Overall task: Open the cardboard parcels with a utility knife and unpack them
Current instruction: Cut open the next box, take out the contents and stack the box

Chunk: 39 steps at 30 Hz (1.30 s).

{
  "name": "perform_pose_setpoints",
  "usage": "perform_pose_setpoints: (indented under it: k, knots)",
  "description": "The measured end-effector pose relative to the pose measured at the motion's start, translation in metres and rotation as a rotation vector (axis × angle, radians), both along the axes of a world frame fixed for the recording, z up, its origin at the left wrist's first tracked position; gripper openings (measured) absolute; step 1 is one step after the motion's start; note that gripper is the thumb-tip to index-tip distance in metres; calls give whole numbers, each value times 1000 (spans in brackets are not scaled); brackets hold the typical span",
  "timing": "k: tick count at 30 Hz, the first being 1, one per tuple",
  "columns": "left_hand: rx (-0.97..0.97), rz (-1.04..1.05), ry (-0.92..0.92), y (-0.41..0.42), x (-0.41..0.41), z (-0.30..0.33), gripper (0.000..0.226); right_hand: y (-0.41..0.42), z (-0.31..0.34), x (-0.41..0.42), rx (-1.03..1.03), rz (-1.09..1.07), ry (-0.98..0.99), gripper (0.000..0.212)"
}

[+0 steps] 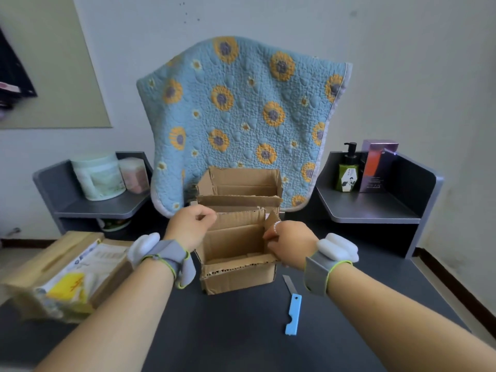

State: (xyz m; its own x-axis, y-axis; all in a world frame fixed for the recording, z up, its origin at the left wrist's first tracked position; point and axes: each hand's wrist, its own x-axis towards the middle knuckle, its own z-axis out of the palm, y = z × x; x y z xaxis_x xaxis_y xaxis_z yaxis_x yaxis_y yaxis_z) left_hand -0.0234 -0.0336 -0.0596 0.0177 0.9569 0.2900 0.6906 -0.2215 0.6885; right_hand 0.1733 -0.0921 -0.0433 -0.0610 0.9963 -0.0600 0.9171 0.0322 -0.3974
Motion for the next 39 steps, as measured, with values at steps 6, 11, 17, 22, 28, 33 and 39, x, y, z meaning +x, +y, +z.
perform_pose_setpoints:
  k: [6, 11, 17, 22, 28, 33, 39]
  knots:
    - [137, 180, -332, 9, -8, 16, 46, -11, 37, 17, 134, 101, 48, 35]
    - [128, 238, -247, 14, -9, 26, 23, 3, 69, 30, 249, -72, 653, 24]
    - [184, 1, -101, 25, 3, 26, 19, 27, 83, 32, 501, -131, 750, 17]
    - [140, -84, 63, 31, 4, 14, 27, 50, 81, 31, 556, -247, 1092, 18]
    - [320, -36, 146, 32, 6, -2, 24, 82, 59, 12, 507, -284, 941, 26]
    - [310, -9, 133, 32, 0, -6, 16, 89, 51, 13, 425, -226, -3, 31]
    - [299, 2, 66, 26, -4, -2, 20, 86, 41, 10, 368, -215, -53, 30]
